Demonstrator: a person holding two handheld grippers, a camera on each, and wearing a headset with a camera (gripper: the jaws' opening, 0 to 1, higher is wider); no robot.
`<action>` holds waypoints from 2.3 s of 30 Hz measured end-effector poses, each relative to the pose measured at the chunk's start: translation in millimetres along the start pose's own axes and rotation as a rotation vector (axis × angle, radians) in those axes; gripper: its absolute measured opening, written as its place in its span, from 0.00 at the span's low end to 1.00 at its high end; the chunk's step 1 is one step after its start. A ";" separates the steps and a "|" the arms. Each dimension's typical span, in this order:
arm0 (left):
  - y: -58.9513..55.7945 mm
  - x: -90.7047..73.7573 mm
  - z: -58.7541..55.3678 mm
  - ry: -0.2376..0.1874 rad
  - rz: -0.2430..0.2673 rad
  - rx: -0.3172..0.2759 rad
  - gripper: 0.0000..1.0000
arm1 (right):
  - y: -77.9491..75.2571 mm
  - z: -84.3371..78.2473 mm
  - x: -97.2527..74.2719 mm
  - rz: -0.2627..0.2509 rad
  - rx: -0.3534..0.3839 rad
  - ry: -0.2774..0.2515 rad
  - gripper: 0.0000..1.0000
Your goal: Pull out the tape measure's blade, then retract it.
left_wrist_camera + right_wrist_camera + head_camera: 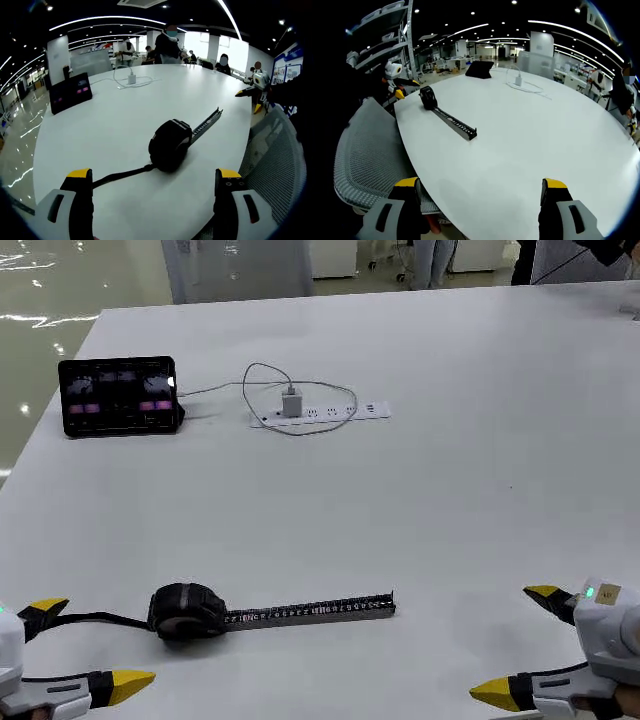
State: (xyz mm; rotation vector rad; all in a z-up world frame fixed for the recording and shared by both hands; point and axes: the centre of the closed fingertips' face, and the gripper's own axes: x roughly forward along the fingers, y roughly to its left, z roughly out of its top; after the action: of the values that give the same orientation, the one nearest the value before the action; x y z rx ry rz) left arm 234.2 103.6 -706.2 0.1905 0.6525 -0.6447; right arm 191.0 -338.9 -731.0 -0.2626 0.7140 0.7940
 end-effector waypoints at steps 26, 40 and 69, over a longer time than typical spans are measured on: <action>-23.2 -6.6 -1.6 -0.034 -0.009 -0.078 0.99 | 8.3 -7.8 -13.1 0.011 0.007 0.004 0.99; -22.2 -7.9 1.0 -0.039 -0.019 -0.081 0.99 | 1.3 2.9 -6.9 0.046 -0.047 0.014 0.99; -25.5 18.4 39.4 -0.095 0.142 -0.113 0.99 | 13.9 47.4 31.9 0.225 -0.324 0.130 0.99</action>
State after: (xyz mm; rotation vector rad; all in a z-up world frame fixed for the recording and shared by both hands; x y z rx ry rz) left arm 249.7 60.2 -685.8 0.0993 0.5767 -0.4757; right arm 219.3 -289.3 -716.8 -0.5365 0.7434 1.1165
